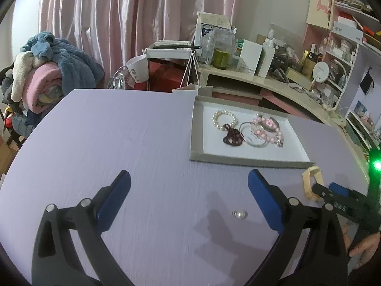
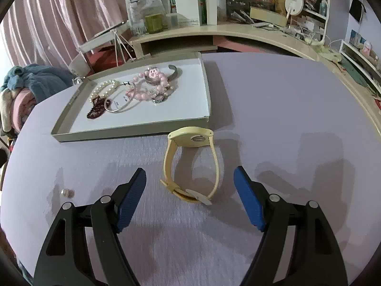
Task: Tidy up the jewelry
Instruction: 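Move the right tool to the yellow strap watch and grasp it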
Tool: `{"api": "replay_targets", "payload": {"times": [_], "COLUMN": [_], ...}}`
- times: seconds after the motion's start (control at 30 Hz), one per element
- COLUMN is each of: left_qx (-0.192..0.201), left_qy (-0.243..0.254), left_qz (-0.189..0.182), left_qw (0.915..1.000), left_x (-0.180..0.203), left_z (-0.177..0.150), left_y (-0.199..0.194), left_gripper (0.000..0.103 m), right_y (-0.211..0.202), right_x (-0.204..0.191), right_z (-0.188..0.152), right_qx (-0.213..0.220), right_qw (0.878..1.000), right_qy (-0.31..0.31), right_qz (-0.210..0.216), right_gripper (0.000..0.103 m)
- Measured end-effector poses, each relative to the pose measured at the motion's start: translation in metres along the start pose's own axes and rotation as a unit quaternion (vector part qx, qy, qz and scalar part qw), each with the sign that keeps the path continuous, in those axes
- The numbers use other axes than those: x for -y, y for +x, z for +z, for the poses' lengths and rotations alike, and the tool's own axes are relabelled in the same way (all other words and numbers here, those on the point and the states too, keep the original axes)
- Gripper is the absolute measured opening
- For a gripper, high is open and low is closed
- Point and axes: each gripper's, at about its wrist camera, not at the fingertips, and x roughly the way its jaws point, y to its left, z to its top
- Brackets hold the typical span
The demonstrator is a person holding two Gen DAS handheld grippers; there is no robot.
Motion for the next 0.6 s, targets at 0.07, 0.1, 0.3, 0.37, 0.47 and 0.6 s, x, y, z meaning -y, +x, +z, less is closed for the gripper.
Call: {"api": "replay_targets", "payload": {"times": [0.07, 0.1, 0.3, 0.37, 0.47, 0.6], "left_qx": [0.000, 0.000, 0.001, 0.000, 0.000, -0.004], "left_qy": [0.002, 0.003, 0.004, 0.004, 0.005, 0.010], "left_qz": [0.001, 0.002, 0.003, 0.004, 0.003, -0.001], "left_qw": [1.0000, 1.0000, 1.0000, 1.0000, 1.0000, 0.9999], "left_x": [0.000, 0.001, -0.001, -0.001, -0.001, -0.001], "left_z": [-0.003, -0.004, -0.006, -0.007, -0.008, -0.011], "left_y": [-0.003, -0.006, -0.010, -0.011, -0.012, -0.013], "left_gripper": [0.099, 0.099, 0.099, 0.099, 0.099, 0.099], "right_y": [0.007, 0.009, 0.021, 0.023, 0.026, 0.028], "right_x": [-0.002, -0.002, 0.000, 0.002, 0.005, 0.005], "right_z": [0.002, 0.001, 0.004, 0.005, 0.006, 0.008], "right_qx": [-0.006, -0.006, -0.013, -0.016, -0.021, -0.023], "right_qw": [1.000, 1.000, 0.999, 0.999, 0.999, 0.999], "right_qy": [0.002, 0.002, 0.008, 0.011, 0.014, 0.010], "right_qz": [-0.009, -0.012, -0.029, -0.030, -0.028, -0.027], "right_gripper": [0.077, 0.077, 0.077, 0.077, 0.077, 0.076]}}
